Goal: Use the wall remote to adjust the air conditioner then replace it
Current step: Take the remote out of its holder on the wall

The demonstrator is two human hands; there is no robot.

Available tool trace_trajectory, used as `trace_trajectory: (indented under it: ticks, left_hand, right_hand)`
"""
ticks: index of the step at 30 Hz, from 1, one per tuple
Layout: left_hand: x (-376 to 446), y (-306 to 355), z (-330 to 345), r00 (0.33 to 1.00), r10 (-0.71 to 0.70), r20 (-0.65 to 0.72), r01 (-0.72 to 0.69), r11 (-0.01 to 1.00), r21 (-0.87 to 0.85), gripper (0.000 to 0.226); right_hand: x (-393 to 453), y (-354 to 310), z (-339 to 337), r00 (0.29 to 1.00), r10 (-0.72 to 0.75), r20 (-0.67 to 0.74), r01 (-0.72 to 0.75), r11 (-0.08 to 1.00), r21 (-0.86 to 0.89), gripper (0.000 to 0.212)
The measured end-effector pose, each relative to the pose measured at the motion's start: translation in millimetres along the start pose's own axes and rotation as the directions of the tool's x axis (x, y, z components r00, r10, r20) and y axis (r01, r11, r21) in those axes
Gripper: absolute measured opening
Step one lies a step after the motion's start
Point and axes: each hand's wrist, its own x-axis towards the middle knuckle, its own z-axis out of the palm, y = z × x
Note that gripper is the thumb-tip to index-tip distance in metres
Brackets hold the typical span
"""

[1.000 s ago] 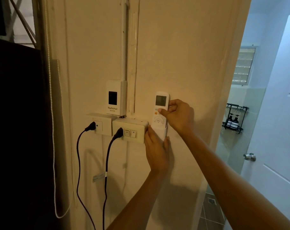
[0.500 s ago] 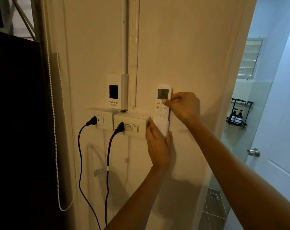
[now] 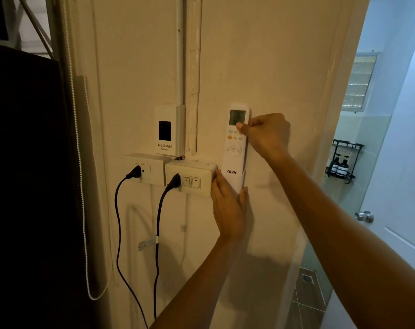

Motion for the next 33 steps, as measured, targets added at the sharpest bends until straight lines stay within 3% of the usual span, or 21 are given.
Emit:
trace_trajectory:
  ticks: [24, 33]
  left_hand:
    - [5, -3, -16, 0.999, 0.004, 0.041, -0.002, 0.999, -0.048, 0.085]
    - [19, -10, -37, 0.973, 0.039, 0.229, -0.016, 0.995, -0.103, 0.078]
  right_hand:
    - [19, 3, -17, 0.987, 0.090, 0.135, -0.132, 0.927, 0.352, 0.021]
    - [7, 16, -30, 0.963, 0.113, 0.244, -0.202, 0.902, 0.381, 0.018]
